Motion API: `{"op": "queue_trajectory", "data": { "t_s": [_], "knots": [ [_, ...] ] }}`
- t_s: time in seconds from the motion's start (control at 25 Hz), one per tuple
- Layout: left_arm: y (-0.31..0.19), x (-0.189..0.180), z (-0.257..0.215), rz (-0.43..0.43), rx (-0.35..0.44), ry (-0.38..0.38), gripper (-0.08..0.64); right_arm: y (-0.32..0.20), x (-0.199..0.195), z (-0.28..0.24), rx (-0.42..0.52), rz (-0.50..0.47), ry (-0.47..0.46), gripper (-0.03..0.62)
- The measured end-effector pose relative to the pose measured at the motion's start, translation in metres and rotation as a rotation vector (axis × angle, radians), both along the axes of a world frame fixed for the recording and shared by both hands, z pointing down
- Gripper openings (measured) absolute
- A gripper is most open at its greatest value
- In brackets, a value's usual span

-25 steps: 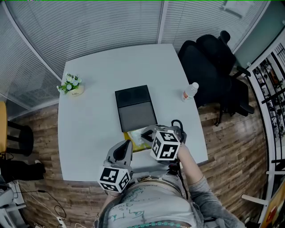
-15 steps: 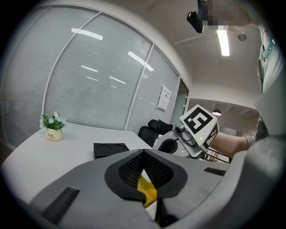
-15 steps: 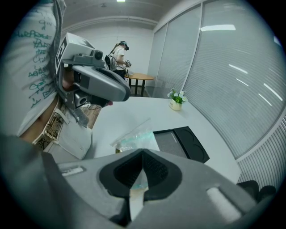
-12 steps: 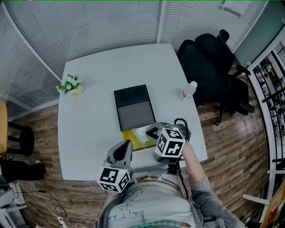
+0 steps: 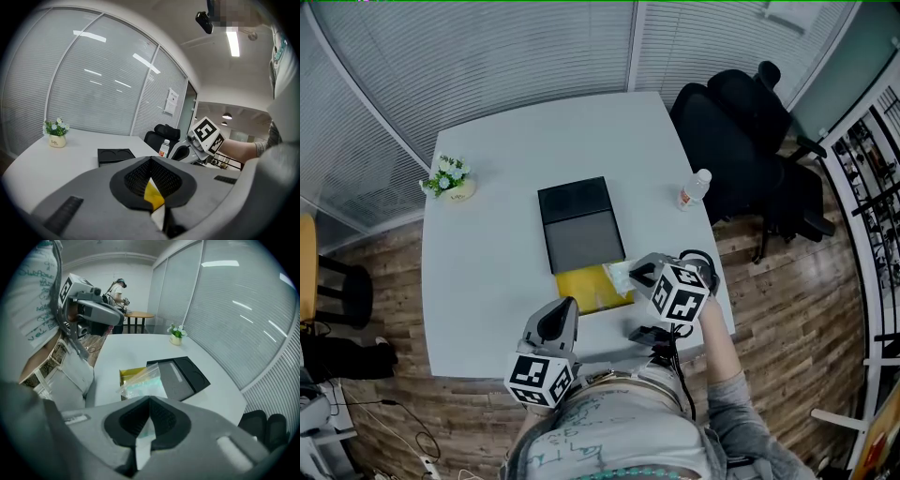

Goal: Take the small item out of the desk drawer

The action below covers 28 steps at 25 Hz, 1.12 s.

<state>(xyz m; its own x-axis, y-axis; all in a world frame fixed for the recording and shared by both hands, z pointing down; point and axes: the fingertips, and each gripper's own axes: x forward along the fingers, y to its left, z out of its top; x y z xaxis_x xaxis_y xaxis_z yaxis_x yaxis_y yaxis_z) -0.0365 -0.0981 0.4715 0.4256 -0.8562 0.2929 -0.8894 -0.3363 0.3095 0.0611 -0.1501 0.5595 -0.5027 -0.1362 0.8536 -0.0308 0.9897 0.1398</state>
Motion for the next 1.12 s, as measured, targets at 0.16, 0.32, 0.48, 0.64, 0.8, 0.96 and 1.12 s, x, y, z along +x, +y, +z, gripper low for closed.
{"op": "queue_trajectory", "data": {
  "t_s": [0.16,0.32,0.48,0.64,0.8,0.96,1.12],
  "knots": [
    [0.001,0.007,0.003,0.020,-0.006,-0.002,-0.003,-0.002,0.021,0.006,-0.001,0.045,0.019,0.003],
    [0.000,0.017,0.002,0.038,-0.005,-0.003,-0.003,-0.005,0.042,0.011,-0.002,0.085,0.036,0.003],
    [0.000,0.023,0.003,0.044,-0.005,-0.003,-0.003,-0.007,0.060,0.014,-0.005,0.118,0.043,0.003],
    [-0.001,0.025,0.003,0.039,-0.002,-0.004,-0.003,-0.009,0.067,0.017,-0.006,0.132,0.048,0.003],
    [-0.002,0.025,0.001,0.031,0.002,-0.006,-0.003,-0.009,0.068,0.019,-0.010,0.136,0.053,0.003],
    [-0.002,0.024,0.002,0.024,0.001,-0.005,-0.003,-0.011,0.069,0.023,-0.012,0.140,0.059,0.003],
    [-0.001,0.024,0.003,0.025,-0.004,-0.005,-0.003,-0.010,0.069,0.028,-0.018,0.144,0.061,0.003]
  ]
}}
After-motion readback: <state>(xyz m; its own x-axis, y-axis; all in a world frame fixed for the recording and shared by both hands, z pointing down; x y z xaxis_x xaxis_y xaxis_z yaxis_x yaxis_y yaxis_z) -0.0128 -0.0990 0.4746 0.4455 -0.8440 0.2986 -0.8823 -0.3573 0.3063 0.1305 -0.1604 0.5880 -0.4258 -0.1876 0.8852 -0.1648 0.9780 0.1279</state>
